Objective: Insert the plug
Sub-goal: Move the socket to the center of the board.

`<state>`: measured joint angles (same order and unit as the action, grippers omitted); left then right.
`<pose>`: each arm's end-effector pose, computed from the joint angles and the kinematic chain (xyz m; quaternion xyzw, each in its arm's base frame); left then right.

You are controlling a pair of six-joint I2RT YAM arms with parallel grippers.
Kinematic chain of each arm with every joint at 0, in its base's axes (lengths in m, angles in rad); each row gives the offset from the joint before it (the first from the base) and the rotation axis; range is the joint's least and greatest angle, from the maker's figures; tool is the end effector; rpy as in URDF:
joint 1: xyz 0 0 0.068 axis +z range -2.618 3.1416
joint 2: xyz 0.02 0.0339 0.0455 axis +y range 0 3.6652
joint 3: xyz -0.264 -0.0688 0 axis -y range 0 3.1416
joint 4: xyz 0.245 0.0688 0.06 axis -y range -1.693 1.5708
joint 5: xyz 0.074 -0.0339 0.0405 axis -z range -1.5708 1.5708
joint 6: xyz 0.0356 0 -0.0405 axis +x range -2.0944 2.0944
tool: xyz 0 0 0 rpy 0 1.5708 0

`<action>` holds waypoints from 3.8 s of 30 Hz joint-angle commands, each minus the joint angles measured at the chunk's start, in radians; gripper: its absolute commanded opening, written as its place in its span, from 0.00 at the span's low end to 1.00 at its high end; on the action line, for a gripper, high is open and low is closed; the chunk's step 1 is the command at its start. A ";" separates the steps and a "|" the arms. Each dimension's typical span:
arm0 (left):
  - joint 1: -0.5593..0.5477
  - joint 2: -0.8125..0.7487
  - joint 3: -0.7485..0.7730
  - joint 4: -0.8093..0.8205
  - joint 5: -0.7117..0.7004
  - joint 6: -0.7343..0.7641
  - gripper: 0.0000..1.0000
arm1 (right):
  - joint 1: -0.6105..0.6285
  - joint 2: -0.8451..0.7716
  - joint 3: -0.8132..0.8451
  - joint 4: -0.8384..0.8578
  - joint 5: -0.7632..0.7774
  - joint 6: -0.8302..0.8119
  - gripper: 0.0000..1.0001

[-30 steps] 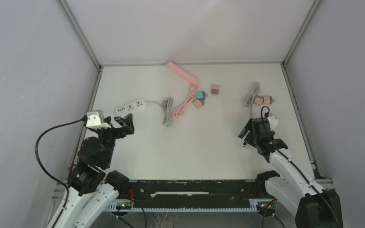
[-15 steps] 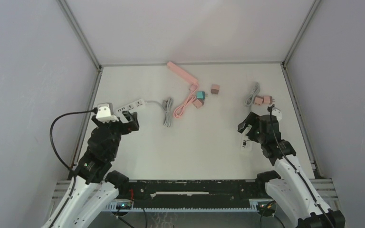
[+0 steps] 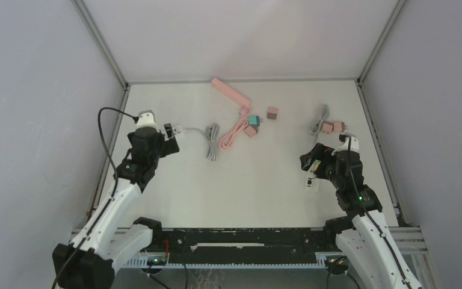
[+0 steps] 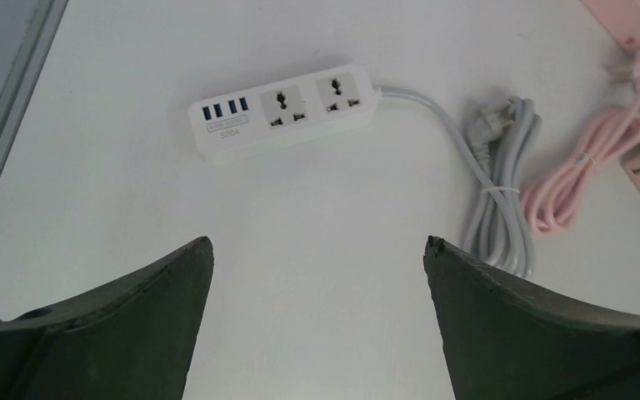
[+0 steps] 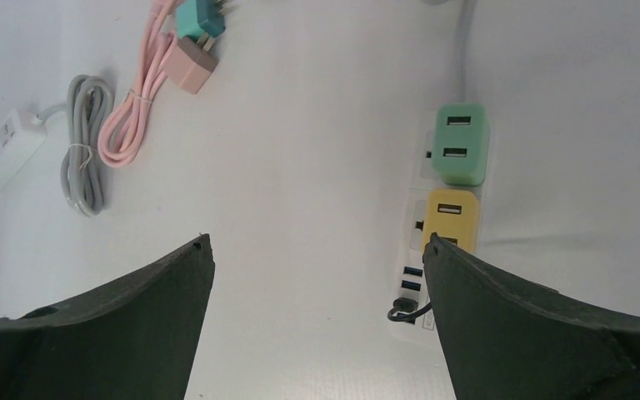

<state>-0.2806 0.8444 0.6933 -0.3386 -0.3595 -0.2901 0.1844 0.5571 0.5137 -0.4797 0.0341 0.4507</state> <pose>0.1866 -0.0408 0.2828 -0.0960 0.8432 0.0046 0.5290 0.1361 0.0241 0.2477 0.1234 0.8570 0.1421 0.4797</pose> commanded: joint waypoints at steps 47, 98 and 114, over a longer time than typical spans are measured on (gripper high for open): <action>0.321 0.737 0.208 -0.045 0.640 -0.337 0.75 | -0.014 -0.091 -0.049 0.101 -0.233 -0.097 0.97; 0.241 0.360 0.035 -0.128 0.289 -0.503 0.19 | 0.014 -0.074 -0.071 0.117 -0.312 -0.098 0.96; -0.142 0.448 -0.099 -0.043 0.265 -0.676 0.31 | 0.013 -0.040 -0.070 0.126 -0.348 -0.101 0.97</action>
<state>-0.3588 1.2510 0.6094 -0.4427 -0.1051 -0.8967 0.1921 0.5110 0.4435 -0.3996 -0.2955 0.3641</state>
